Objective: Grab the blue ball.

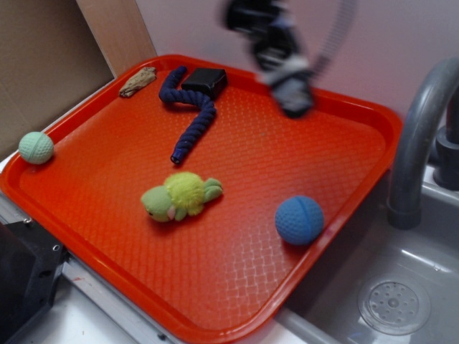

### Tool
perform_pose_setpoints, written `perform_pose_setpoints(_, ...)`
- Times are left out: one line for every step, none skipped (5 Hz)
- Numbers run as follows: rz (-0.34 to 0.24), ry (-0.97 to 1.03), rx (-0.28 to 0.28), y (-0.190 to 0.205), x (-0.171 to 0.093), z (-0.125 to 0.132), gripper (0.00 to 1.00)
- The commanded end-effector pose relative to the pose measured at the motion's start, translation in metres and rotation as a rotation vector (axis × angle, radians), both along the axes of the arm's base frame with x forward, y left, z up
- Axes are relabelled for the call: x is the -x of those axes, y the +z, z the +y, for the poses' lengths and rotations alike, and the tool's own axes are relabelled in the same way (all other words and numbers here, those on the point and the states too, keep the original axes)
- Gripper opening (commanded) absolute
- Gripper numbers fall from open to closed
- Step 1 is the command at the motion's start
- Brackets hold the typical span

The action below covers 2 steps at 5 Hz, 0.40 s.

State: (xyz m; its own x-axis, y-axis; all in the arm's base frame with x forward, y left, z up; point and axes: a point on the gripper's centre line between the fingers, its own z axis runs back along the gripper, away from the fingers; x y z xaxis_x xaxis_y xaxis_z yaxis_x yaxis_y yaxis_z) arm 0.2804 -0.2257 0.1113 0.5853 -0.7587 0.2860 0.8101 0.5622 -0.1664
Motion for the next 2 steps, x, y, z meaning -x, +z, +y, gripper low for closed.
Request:
perform_pose_setpoints(-0.058, -0.322, 0.044, 0.016, 0.082, -0.035, 1.00)
perform_pose_setpoints(-0.111, -0.282, -0.035, 0.030, 0.102, -0.022, 1.00)
